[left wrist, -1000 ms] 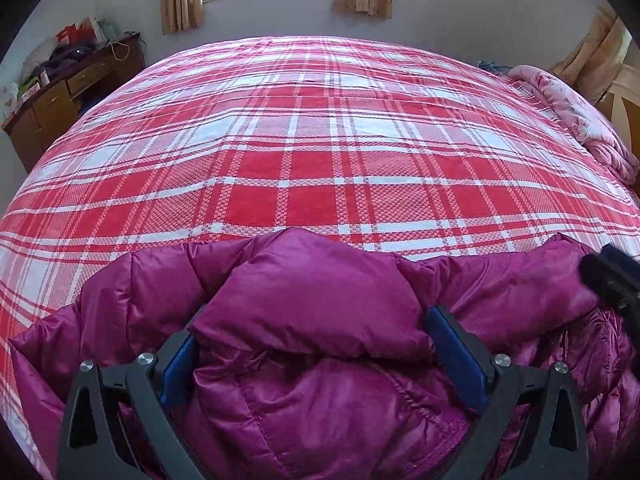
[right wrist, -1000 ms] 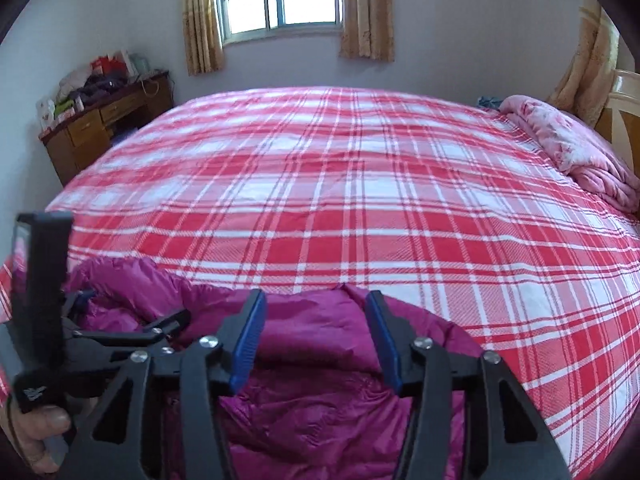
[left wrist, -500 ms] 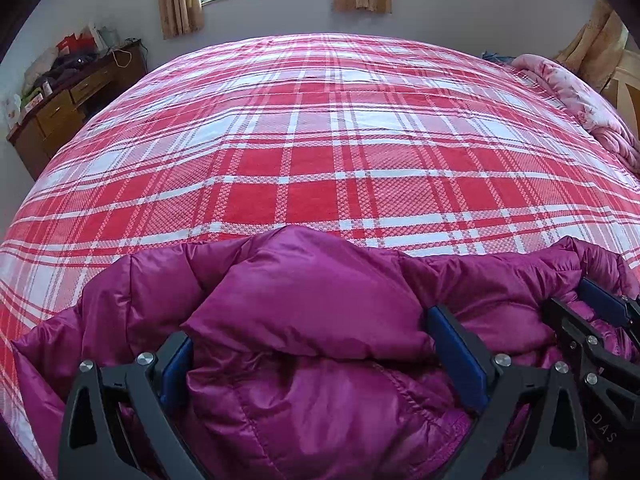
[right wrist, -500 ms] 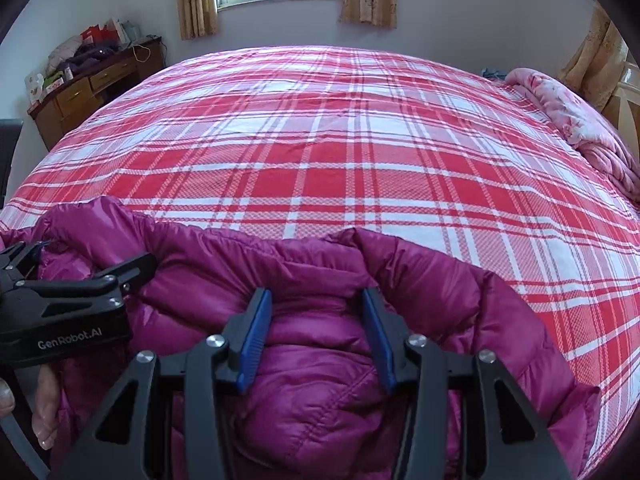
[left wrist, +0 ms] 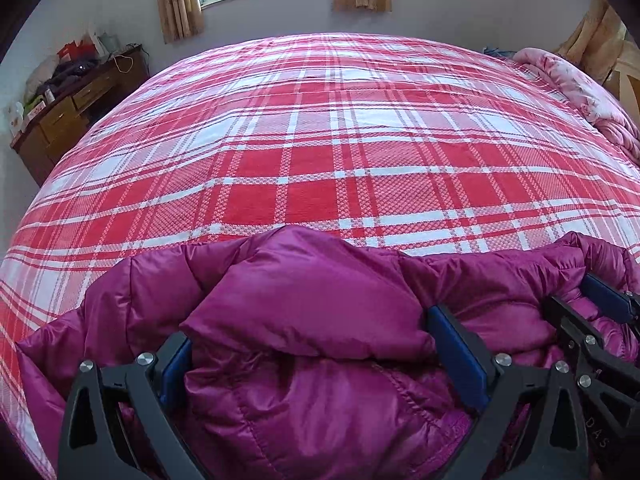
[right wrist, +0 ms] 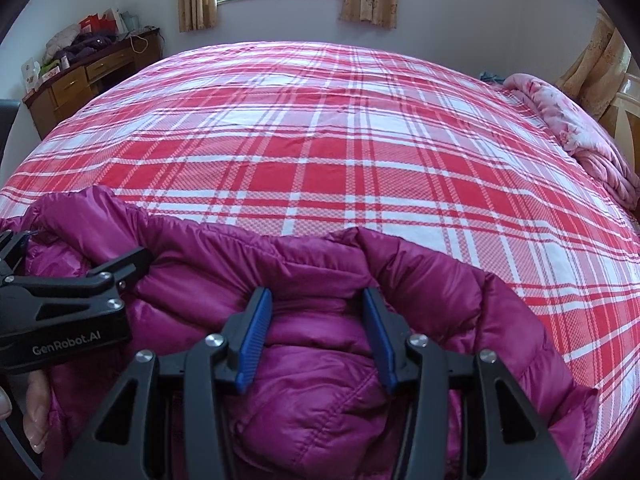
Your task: Fold large clothes
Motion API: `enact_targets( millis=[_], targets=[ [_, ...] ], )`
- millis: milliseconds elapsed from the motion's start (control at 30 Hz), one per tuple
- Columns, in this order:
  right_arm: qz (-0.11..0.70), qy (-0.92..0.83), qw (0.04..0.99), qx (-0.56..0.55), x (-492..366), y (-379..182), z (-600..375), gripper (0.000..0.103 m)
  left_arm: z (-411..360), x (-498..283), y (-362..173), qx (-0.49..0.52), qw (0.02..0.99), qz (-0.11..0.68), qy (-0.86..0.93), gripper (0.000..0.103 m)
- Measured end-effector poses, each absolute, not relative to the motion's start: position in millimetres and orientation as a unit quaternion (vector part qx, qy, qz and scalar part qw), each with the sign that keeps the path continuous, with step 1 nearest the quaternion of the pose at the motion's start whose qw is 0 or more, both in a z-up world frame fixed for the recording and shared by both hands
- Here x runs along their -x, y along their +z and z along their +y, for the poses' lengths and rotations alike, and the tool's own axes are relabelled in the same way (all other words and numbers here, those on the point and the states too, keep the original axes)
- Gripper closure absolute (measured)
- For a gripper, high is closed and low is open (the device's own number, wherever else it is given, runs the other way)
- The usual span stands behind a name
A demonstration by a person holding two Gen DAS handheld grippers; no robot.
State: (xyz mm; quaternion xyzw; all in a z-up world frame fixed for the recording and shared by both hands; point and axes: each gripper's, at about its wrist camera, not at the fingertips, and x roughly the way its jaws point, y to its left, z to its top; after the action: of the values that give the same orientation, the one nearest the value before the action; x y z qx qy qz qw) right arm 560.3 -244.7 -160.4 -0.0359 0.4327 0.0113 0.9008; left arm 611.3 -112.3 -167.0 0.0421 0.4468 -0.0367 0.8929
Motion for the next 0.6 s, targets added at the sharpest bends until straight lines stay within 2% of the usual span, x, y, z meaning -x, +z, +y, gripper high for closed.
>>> enact_targets(
  millis=[600],
  targets=[
    [0.434, 0.01, 0.9, 0.039, -561.4, -161.7, -243.5, 0.052, -114.1, -612.6, -167.7, -0.044, 0.892, 0.448, -0.036, 0.001]
  ],
)
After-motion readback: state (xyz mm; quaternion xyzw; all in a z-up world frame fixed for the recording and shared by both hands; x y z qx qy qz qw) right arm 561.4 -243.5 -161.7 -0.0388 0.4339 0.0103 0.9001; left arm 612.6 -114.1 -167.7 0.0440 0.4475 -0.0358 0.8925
